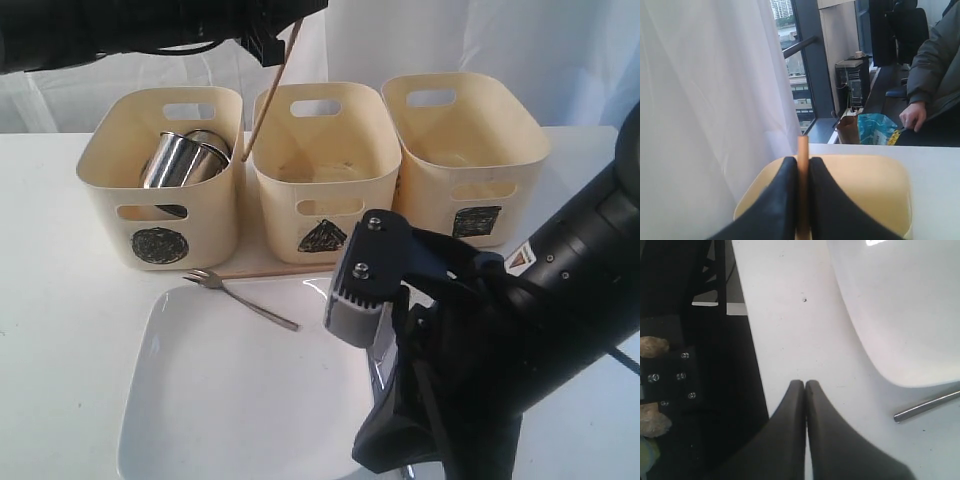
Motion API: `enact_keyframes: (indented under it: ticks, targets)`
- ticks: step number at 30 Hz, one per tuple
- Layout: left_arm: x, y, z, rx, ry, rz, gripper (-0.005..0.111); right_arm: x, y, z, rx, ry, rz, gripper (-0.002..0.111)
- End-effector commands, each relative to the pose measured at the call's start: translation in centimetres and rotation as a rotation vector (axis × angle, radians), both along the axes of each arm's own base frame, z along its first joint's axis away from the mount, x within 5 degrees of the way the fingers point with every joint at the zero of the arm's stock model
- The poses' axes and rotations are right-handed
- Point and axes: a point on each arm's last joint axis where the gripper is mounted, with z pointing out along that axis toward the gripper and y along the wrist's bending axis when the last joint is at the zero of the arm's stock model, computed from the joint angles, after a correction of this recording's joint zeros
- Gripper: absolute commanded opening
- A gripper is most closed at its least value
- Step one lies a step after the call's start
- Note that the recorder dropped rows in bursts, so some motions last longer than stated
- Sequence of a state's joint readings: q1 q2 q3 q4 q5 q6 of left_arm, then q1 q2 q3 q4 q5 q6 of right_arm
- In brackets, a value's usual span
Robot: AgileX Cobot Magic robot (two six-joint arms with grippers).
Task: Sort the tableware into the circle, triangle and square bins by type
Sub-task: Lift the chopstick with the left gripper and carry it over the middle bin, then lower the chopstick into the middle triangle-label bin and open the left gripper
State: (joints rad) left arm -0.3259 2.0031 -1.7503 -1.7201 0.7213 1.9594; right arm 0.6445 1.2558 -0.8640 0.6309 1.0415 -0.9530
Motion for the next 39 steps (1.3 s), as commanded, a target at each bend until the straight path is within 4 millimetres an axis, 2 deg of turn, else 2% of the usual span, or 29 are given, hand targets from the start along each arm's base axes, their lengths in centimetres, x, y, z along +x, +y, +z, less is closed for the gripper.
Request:
enact_keyframes:
  ticks: [1, 5, 10, 16, 26, 29, 33, 39]
  targets:
    - [0.1, -0.5, 1.0, -0.007, -0.192, -0.071, 0.000, 0.2, -0.2, 0.0, 0.015, -0.029, -0.010, 0.000]
    - [0.7, -0.9, 0.9, -0.025, -0.216, -0.110, 0.000, 0.1, -0.2, -0.2, 0.012, -0.030, -0.003, 0.000]
    - [0.5, -1.0, 0.9, -0.036, -0.224, -0.145, 0.000, 0.1, -0.2, -0.2, 0.013, -0.026, -0.002, 0.000]
    - [0.2, -1.2, 2.0, -0.052, -0.259, -0.169, 0.000, 0.1, -0.2, -0.2, 0.014, -0.028, -0.003, 0.000]
    - [0.1, -1.3, 2.0, -0.054, -0.258, -0.174, 0.000, 0.1, -0.2, -0.2, 0.011, -0.034, 0.000, 0.000]
    - [0.2, -1.4, 1.3, -0.064, -0.222, -0.201, 0.000, 0.1, -0.2, -0.2, 0.011, -0.034, 0.000, 0.000]
    - [0.3, -1.8, -0.6, -0.088, -0.168, -0.296, 0.000, 0.1, -0.2, -0.2, 0.011, -0.032, 0.001, 0.000]
    - [1.3, -2.1, -2.7, -0.083, -0.079, -0.278, 0.000, 0.1, -0.2, -0.2, 0.010, -0.030, 0.002, 0.000]
